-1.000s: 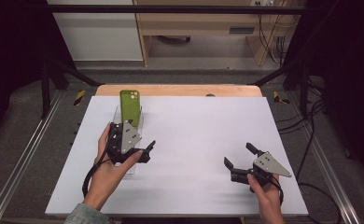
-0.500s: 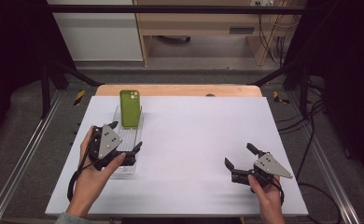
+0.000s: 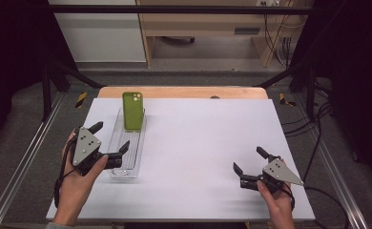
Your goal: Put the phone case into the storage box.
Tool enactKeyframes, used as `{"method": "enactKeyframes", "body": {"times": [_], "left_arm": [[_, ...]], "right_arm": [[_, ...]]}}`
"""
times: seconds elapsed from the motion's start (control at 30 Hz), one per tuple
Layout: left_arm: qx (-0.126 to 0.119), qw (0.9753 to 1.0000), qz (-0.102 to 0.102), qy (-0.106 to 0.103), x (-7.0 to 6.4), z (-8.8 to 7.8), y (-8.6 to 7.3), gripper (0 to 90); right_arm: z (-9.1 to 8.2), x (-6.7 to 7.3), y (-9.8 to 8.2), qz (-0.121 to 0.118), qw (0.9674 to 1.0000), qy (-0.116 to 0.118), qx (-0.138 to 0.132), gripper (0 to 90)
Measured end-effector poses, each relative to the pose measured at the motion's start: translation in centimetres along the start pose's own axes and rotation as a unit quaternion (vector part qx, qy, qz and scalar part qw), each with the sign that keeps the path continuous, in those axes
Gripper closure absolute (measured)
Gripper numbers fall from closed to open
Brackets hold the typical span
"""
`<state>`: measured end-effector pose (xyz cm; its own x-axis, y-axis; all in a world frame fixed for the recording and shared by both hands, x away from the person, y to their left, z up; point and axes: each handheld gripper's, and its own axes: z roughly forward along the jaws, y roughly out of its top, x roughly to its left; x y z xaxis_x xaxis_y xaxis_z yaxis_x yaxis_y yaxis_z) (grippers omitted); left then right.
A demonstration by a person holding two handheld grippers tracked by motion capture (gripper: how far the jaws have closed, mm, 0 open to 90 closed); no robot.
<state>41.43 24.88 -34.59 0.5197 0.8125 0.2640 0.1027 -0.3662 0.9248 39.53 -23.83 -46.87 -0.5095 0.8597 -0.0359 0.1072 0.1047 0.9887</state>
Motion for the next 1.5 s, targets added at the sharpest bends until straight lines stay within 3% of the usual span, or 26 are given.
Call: {"method": "enactKeyframes", "body": {"times": [0.67,0.9,1.5], "left_arm": [[-0.044,0.9983,-0.037,0.012,1.3,-2.4,-2.9,3.1],[-0.06,0.9971,-0.043,0.015,1.5,-3.2,-4.0,3.0],[-0.084,0.9936,-0.074,0.015,1.2,-3.7,-7.6,1.9]], "right_arm": [[-0.8,-0.6,-0.1,0.005,1.0,-0.006,0.0,2.0],[-1.0,-0.8,-0.1,0.017,0.9998,-0.004,-0.006,1.9],[-1.1,-0.8,-0.2,0.02,0.9998,-0.002,-0.005,1.9]]}}
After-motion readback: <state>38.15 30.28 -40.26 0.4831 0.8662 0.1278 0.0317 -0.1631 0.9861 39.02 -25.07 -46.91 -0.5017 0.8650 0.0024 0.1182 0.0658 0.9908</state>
